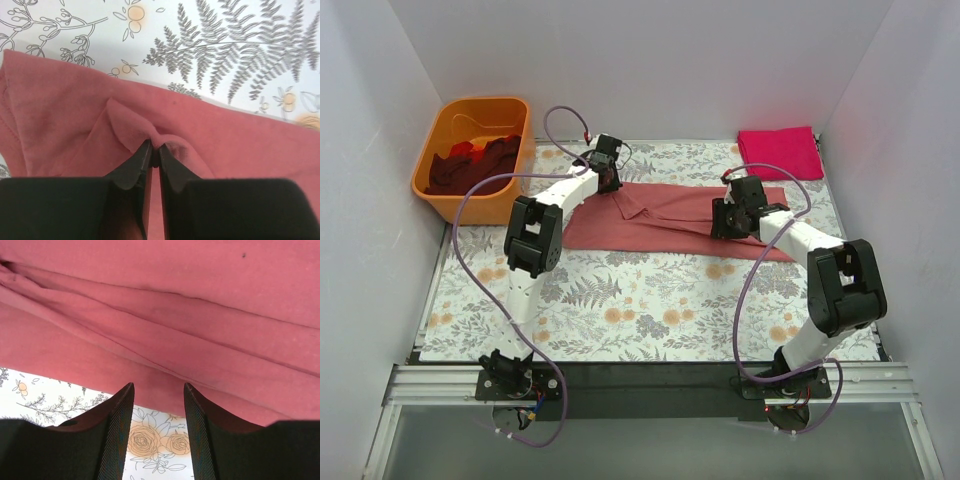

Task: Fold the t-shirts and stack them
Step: Fold the tshirt

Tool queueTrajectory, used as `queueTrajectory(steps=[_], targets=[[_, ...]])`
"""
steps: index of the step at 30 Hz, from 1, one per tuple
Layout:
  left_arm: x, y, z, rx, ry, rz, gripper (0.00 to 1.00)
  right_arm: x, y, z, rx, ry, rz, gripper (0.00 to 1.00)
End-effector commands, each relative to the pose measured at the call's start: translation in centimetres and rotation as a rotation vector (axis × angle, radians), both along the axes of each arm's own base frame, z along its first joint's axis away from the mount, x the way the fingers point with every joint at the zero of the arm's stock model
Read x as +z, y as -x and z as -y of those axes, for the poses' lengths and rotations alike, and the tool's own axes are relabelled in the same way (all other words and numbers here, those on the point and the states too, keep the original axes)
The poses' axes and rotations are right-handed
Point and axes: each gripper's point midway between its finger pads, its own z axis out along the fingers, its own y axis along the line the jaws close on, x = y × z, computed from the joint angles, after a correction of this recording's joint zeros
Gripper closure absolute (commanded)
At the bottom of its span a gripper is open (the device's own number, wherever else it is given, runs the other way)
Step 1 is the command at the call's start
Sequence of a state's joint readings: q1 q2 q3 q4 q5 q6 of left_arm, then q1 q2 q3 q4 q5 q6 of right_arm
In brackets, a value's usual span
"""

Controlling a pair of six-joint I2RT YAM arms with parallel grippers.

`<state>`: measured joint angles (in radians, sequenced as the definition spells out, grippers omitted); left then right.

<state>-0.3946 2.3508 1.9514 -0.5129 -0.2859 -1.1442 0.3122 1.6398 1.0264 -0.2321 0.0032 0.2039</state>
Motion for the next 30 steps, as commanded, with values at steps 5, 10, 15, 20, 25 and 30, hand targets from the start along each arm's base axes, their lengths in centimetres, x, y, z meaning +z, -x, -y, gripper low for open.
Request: queueTrajectory(steps=[5,10,15,20,25,30], targets=[[4.1,-0.6,-0.5,0.024,0.057,0.077,0.60,2.2,-0.6,1.5,-0.010,-0.007,0.076,0.49],[10.1,1.5,-1.9,0.048,0.063,0.155,0.24,3.0,-1.2,6.1,-0.165,-0.040,0.086,0.49],[11.2,6.9,-4.0,0.091,0.080,0.108,0.24,2.9,-1.2,8.6,-0.249,-0.090,0.070,0.50],[9.1,11.9,-4.1,0.039,0.126,0.022,0.45,1.3,0.0,9.4,-0.319,-0.117,0.039,0.57],[4.4,16.7,-5.2,-0.011,0.086,-0.109,0.50,0.1,0.6,8.6,-0.303,-0.177,0.016,0.71],[5.0,19.4,-7.3,-0.006,0.050,-0.055,0.46,-0.1,0.6,7.0,-0.266,-0.262,0.008,0.73]])
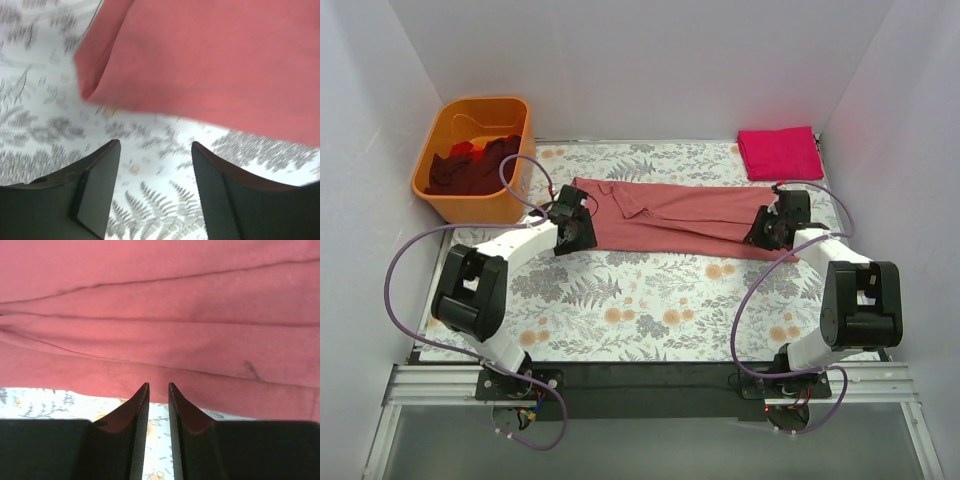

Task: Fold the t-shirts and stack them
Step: Fold the tshirt

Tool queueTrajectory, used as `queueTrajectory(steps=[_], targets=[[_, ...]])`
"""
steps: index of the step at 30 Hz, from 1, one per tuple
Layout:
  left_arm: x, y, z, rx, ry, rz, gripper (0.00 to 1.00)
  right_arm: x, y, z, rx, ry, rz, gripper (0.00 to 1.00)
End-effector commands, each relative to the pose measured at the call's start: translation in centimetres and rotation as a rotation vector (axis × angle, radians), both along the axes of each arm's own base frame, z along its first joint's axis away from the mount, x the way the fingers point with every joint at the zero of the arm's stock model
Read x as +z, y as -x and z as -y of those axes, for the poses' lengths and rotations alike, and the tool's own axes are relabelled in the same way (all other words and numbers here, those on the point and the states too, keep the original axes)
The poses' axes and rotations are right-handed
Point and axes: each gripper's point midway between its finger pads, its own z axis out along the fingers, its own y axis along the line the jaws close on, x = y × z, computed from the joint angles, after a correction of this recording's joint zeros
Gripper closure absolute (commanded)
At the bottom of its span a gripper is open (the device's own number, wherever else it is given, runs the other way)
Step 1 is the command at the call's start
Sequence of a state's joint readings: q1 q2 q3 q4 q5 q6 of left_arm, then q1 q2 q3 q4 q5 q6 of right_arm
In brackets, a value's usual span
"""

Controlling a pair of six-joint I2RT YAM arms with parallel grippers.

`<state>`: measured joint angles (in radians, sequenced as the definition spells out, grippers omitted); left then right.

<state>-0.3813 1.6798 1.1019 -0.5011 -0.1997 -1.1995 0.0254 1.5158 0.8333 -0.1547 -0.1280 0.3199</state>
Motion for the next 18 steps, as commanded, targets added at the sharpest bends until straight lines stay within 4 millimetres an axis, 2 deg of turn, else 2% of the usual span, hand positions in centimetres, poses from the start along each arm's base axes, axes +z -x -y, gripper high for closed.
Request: queueTrajectory(steps=[1,3,6,10,18], targets=[[3.8,0.6,-0.8,-0.007,0.011,0.129,0.41,0.8,-1.1,-1.5,0.023,-0.090,0.062,0.73],[3.1,1.4,-1.3,-0.005,0.006,0.132,0.39,0.3,-1.1,-1.6,0.022,-0.098,0.053,0.73],[3.1,1.8,-2.0,0.008,-0.011,0.149,0.38,-0.5,-1.0,-1.8,0.023,-0.106,0.033,0.73],[3.4,1.5,-2.4,0.023,-0.022,0.181,0.36,-0.8,-0.9,-2.3,0.029,-0.132,0.025,0.73],[3.5,1.3,-2.1,0.020,-0.008,0.199,0.36,-1.8,-1.4,-2.0,0.005,-0.122,0.004,0.73]])
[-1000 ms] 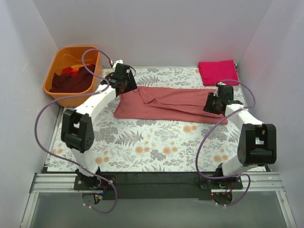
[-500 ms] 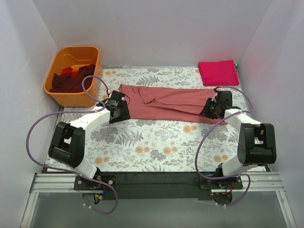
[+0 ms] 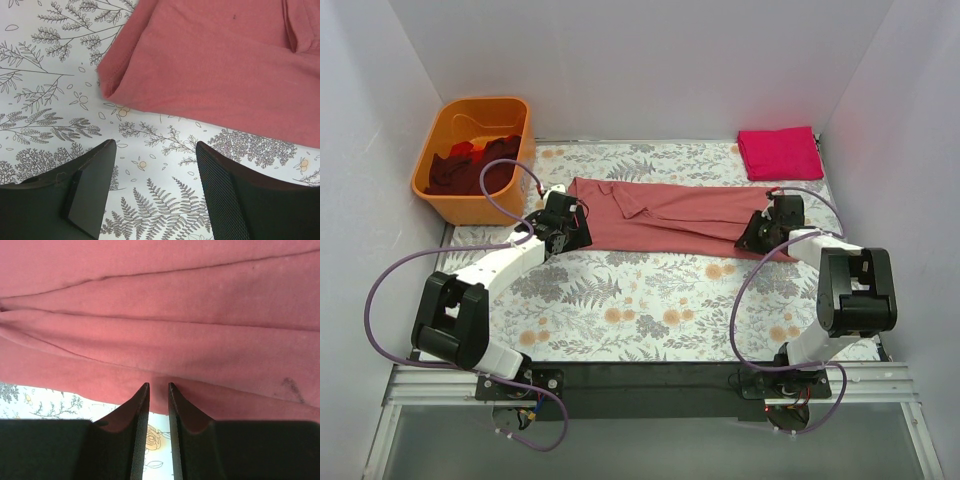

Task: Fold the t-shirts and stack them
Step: Fold the tshirt

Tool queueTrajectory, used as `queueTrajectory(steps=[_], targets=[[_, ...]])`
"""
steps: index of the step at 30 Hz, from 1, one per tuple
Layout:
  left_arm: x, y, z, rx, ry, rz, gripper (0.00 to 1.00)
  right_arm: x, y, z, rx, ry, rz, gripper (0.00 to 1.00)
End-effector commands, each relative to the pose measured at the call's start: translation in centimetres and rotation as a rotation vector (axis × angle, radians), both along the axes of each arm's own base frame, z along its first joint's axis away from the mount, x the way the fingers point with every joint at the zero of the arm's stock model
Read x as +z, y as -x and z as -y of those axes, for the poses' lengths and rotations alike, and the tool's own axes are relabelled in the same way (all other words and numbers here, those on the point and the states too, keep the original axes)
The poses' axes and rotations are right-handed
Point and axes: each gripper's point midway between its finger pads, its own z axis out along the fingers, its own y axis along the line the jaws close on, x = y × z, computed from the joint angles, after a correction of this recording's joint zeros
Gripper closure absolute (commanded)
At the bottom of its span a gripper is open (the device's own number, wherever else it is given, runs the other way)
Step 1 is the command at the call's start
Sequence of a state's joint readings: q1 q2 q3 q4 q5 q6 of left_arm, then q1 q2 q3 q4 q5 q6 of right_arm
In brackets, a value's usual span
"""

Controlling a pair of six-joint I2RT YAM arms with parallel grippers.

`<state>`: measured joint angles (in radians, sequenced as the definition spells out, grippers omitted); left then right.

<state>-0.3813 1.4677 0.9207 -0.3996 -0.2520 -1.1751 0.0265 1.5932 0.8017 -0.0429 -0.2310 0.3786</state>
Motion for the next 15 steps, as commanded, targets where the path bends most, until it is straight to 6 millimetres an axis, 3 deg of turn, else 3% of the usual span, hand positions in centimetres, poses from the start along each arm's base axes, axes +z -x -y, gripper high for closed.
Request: queueTrajectory(steps=[1,7,10,11,15], targets=[[1.2,-0.6,-0.3,0.009,-0.001,0.059,0.36,0.0,-1.3,0.1,-0.023,-0.002,0.018,0.73],[1.2,-0.5,-0.3,0.012,-0.002,0.060,0.36,0.8,-4.5,1.7,-0.068,0.073,0.063,0.72],[1.1,-0.5,-0.3,0.007,-0.003,0.060,0.36,3.1,-7.2,2.4,-0.075,0.092,0.133,0.72],[1.0,-0.4,-0.4,0.008,-0.004,0.058,0.36,4.1,-8.5,3.5,-0.093,0.101,0.161,0.71],[1.0,-0.4,-0.4,0.005,-0.008,0.055,0.36,5.3,-10.5,5.3,-0.107,0.142,0.171,0.71]])
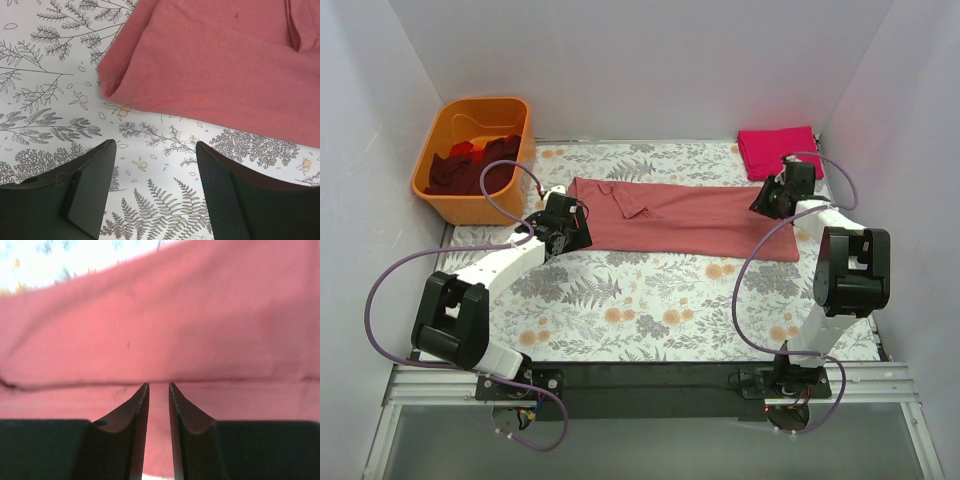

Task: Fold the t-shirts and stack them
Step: Fold the tshirt

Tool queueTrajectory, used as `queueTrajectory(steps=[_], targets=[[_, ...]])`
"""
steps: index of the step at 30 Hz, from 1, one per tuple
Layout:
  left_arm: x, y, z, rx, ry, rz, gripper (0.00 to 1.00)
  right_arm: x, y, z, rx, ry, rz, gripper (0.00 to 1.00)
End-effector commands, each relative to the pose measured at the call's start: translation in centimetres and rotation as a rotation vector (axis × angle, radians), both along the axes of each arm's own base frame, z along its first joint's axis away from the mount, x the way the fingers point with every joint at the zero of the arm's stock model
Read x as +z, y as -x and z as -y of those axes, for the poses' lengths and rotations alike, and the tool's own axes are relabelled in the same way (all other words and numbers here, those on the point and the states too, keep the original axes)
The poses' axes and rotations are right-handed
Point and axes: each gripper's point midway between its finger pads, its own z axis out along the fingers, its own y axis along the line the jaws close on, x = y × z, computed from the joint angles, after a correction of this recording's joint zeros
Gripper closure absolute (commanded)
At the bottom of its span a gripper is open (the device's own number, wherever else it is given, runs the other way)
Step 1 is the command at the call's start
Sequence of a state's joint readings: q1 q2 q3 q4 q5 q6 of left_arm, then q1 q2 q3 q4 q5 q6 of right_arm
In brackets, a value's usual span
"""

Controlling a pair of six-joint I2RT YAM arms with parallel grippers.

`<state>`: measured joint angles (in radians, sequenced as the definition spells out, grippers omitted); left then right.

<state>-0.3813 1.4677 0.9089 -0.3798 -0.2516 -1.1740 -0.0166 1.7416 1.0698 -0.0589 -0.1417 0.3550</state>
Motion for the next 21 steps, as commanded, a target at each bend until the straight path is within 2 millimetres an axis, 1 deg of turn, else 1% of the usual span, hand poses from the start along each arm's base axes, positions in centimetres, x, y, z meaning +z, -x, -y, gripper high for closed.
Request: queueTrajectory(steps=[1,3,4,5,6,7,8,9,10,11,12,13,14,15,16,17,18,19,20,21], targets=[[1.1,-0.4,-0.3,0.006,-0.010,0.047,0.36,2.0,-2.8,3.2,-0.048,0.079,0.058,0.71],[1.1,-0.4,-0.2,0.009,0.000,0.048,0.36,1.7,-3.2,4.6,-0.074,0.086,0.040,0.71],[1.1,-0.5,-0.1,0.008,0.004,0.047,0.36,1.9,-3.1,5.5,-0.095,0.060,0.034,0.71],[0.9,-0.5,0.1,0.005,0.010,0.039,0.36,2.2,-2.9,5.7,-0.097,0.044,0.038,0.71],[0.8,-0.5,0.5,-0.003,0.028,0.030,0.36,3.7,-2.7,5.8,-0.098,0.031,0.070,0.70],[1.2,-1.0,0.9,-0.001,0.047,0.035,0.36,3.6,-1.8,5.6,-0.093,0.018,0.063,0.70],[1.3,-1.2,1.3,-0.006,0.063,0.034,0.36,3.9,-1.4,5.8,-0.099,0.014,0.069,0.70],[0.8,-1.3,1.7,-0.010,0.077,0.012,0.36,4.9,-0.7,5.8,-0.102,0.009,0.088,0.69],[0.8,-1.7,1.9,0.000,0.095,0.007,0.36,3.9,0.6,5.5,-0.100,-0.011,0.063,0.68],[1.3,-2.4,2.2,0.006,0.111,0.012,0.36,3.6,1.5,6.2,-0.131,-0.037,0.054,0.65],[0.5,-2.9,2.3,0.013,0.116,-0.014,0.36,4.2,2.1,6.4,-0.144,-0.058,0.072,0.65],[0.5,-3.2,2.3,0.018,0.139,-0.032,0.37,4.3,2.5,6.3,-0.139,-0.097,0.090,0.63],[1.0,-4.2,2.6,0.023,0.151,-0.024,0.38,2.5,4.3,7.1,-0.179,-0.136,0.053,0.63],[0.9,-4.6,2.7,0.026,0.151,-0.029,0.39,2.6,4.8,7.3,-0.195,-0.170,0.064,0.63],[-0.1,-4.9,2.7,0.029,0.149,-0.060,0.41,2.4,5.1,7.3,-0.188,-0.202,0.081,0.62],[-0.3,-5.2,2.8,0.029,0.148,-0.070,0.41,1.3,6.1,7.9,-0.217,-0.224,0.057,0.62],[0.1,-6.0,3.0,0.030,0.153,-0.063,0.42,0.5,6.6,8.0,-0.227,-0.247,0.043,0.62],[-1.2,-6.1,3.0,0.032,0.141,-0.100,0.43,0.3,7.0,7.8,-0.216,-0.284,0.040,0.62],[-1.5,-6.3,3.1,0.032,0.144,-0.112,0.45,0.2,6.9,8.7,-0.238,-0.299,0.063,0.62],[-1.5,-6.8,3.1,0.036,0.143,-0.113,0.46,-1.0,7.7,8.7,-0.264,-0.338,0.034,0.62]])
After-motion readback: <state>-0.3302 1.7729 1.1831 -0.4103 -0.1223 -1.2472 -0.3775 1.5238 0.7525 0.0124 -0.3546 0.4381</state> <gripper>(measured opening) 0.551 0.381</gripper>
